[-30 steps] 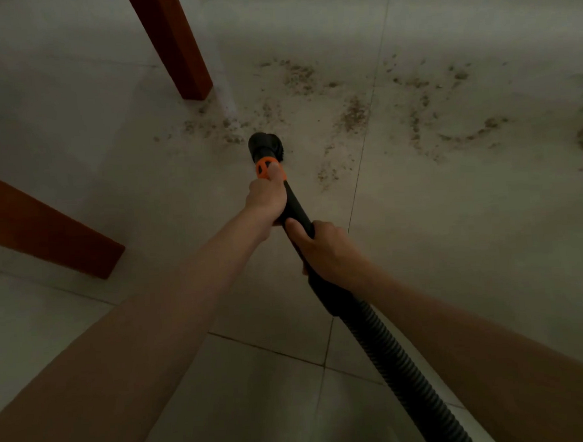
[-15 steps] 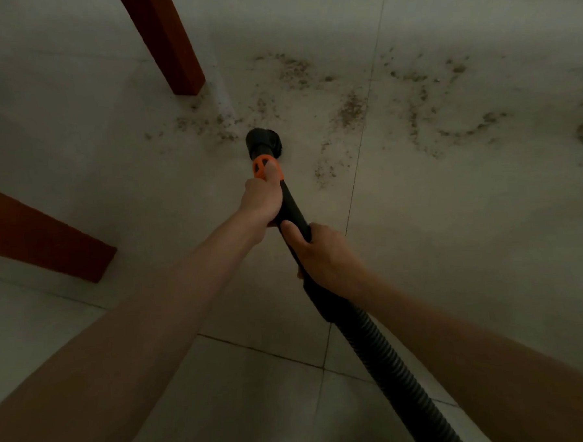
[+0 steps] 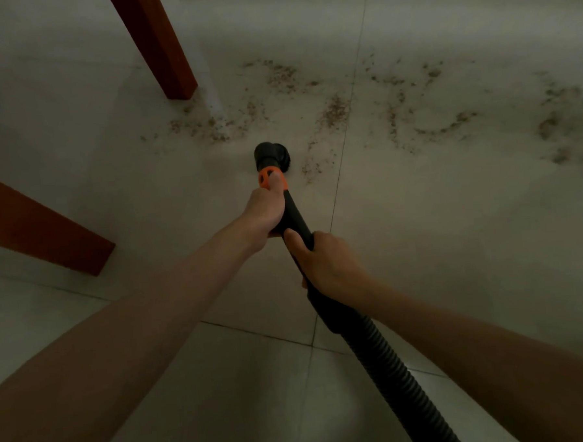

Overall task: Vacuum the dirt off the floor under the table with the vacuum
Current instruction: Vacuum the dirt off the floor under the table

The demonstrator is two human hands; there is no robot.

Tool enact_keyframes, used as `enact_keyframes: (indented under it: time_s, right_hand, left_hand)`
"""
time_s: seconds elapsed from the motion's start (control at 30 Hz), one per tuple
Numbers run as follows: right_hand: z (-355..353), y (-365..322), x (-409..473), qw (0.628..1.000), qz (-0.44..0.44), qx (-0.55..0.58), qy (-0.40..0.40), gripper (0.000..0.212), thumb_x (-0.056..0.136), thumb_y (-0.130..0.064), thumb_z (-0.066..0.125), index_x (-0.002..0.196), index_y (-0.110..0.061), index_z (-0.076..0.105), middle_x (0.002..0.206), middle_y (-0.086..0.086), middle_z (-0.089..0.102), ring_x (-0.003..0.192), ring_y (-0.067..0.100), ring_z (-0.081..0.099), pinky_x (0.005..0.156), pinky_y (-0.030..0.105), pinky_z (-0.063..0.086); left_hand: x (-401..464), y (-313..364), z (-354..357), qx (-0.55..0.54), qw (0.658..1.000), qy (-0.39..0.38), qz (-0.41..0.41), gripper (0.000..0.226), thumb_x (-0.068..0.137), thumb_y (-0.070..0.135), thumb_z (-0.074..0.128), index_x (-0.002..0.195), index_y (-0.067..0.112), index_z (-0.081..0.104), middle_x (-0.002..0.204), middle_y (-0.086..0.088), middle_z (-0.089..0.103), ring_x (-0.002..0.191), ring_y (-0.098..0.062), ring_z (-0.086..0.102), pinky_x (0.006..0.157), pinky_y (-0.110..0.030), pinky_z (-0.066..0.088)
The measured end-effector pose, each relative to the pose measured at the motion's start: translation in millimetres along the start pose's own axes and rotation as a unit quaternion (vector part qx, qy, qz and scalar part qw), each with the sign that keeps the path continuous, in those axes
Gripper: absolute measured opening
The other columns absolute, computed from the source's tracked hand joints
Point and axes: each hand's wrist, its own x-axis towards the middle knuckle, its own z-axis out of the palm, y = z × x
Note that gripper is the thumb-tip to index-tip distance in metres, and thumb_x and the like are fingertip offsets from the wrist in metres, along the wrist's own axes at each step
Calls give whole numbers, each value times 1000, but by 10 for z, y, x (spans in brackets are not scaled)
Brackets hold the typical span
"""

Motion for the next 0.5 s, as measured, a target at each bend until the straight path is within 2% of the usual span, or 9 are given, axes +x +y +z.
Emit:
enact_keyframes:
  time_s: [0.13, 0.27, 0.4, 0.5]
  right_hand:
    - [-48, 54, -216, 1000, 6, 7, -20, 48, 97, -54, 32, 74, -15, 48, 65, 4, 63, 50, 17, 58, 55, 27, 51]
    - [-112, 96, -382, 999, 18, 13, -25, 48, 97, -53, 33, 75, -13, 49, 63, 3, 61, 46, 14, 55, 51, 24, 48]
    - [-189, 97, -451, 1000, 22, 5, -18, 51, 98, -53, 32, 74, -12, 50, 61, 2, 60, 46, 13, 55, 50, 22, 47]
    - [-270, 99, -449, 1000, 19, -3, -5, 52, 98, -53, 33, 73, -11, 51, 62, 3, 61, 47, 13, 55, 52, 24, 47]
  left_hand:
    - [-196, -83, 69, -23, 1000, -8, -1, 60, 99, 50, 20, 126, 2, 45, 105, -13, 53, 103, -29, 55, 90, -40, 50]
    - [-357, -105, 143, -47, 998, -27, -11, 59, 99, 50, 21, 127, 3, 43, 106, -13, 52, 104, -29, 55, 83, -38, 51]
    - [-469, -49, 188, -64, 997, -40, -17, 47, 100, 46, 21, 112, 6, 42, 87, -9, 50, 92, -26, 53, 74, -34, 48]
    - [-524, 31, 221, -82, 995, -45, -19, 42, 101, 45, 22, 107, 8, 40, 83, -8, 48, 80, -23, 53, 75, -34, 48]
